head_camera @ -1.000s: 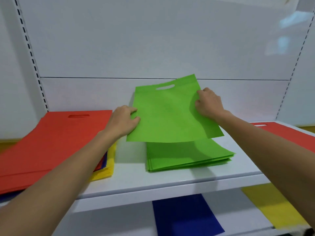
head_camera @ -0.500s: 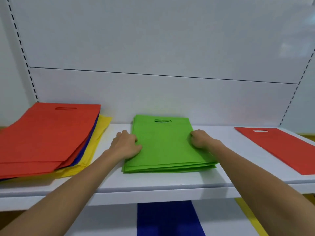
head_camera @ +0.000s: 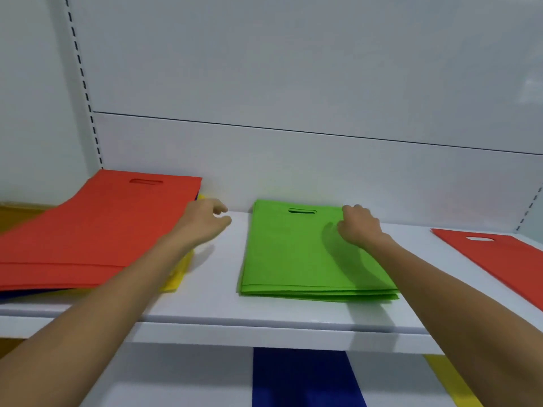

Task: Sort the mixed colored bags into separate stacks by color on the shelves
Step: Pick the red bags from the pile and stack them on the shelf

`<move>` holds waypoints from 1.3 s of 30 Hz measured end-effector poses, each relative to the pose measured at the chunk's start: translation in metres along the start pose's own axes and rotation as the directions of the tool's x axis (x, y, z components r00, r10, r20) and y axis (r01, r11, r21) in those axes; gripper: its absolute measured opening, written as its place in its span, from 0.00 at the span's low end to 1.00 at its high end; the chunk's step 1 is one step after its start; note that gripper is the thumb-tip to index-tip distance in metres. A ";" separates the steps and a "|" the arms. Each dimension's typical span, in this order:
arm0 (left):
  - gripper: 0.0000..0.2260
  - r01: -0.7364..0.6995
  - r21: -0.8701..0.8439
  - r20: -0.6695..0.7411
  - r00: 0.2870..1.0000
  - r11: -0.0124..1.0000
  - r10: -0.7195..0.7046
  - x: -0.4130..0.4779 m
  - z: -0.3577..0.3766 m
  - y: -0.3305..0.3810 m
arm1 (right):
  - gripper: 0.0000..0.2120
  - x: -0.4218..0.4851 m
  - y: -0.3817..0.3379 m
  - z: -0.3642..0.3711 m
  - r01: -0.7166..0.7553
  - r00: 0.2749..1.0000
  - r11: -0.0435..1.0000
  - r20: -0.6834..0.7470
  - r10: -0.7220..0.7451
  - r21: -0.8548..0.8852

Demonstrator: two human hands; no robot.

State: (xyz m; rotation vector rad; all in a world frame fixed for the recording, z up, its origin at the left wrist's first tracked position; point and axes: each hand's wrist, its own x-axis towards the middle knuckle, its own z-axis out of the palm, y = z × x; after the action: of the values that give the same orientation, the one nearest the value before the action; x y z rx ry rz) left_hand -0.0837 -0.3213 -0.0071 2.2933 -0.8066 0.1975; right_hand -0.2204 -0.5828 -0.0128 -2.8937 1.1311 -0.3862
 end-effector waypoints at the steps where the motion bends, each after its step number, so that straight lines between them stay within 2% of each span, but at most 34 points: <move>1: 0.13 -0.015 0.009 -0.028 0.999 1.000 0.015 0.002 -0.017 -0.008 | 0.17 0.002 -0.013 -0.006 0.031 0.999 0.999 -0.035 -0.031 0.016; 7: 0.12 0.035 0.069 -0.168 0.986 0.997 -0.023 0.000 -0.115 -0.078 | 0.19 0.003 -0.110 -0.027 0.215 0.964 0.971 -0.184 -0.194 0.107; 11: 0.12 0.133 0.113 -0.164 0.980 0.985 -0.113 -0.010 -0.157 -0.145 | 0.18 -0.007 -0.182 -0.028 0.279 0.946 0.951 -0.211 -0.247 0.135; 14: 0.13 0.177 0.156 -0.097 0.982 0.972 -0.164 -0.014 -0.173 -0.194 | 0.18 -0.015 -0.233 -0.021 0.279 0.953 0.948 -0.163 -0.254 0.152; 18: 0.15 0.181 0.217 -0.032 0.983 0.959 -0.179 -0.017 -0.175 -0.237 | 0.17 -0.028 -0.286 0.003 0.219 0.976 0.966 -0.013 -0.219 0.139; 22: 0.15 0.180 0.227 -0.044 0.984 0.957 -0.175 -0.017 -0.171 -0.253 | 0.21 -0.043 -0.319 0.035 0.100 0.991 0.972 0.068 -0.117 0.213; 27: 0.19 0.257 0.128 -0.018 0.966 0.958 -0.257 -0.005 -0.170 -0.255 | 0.19 -0.057 -0.333 0.044 0.005 0.995 0.934 -0.098 0.032 0.357; 29: 0.17 0.256 0.063 -0.030 0.967 0.965 -0.255 -0.004 -0.168 -0.253 | 0.16 -0.061 -0.333 0.044 0.039 0.983 0.935 -0.179 0.027 0.353; 34: 0.12 0.251 -0.034 -0.136 0.958 0.968 -0.253 -0.011 -0.164 -0.257 | 0.11 -0.058 -0.329 0.041 0.095 0.968 0.930 -0.253 -0.003 0.354; 37: 0.09 0.205 -0.023 -0.216 0.955 0.978 -0.205 -0.012 -0.168 -0.260 | 0.10 -0.057 -0.335 0.039 0.086 0.948 0.960 -0.319 0.004 0.268; 39: 0.07 0.176 0.076 -0.279 0.949 0.981 -0.149 -0.015 -0.171 -0.260 | 0.10 -0.058 -0.339 0.035 0.080 0.933 0.969 -0.359 0.010 0.234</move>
State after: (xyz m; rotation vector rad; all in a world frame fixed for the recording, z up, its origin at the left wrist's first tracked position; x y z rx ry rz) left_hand 0.0741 -0.0533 -0.0300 2.3452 -0.4736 0.4757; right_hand -0.0276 -0.2958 -0.0260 -2.6923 0.9786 -1.0133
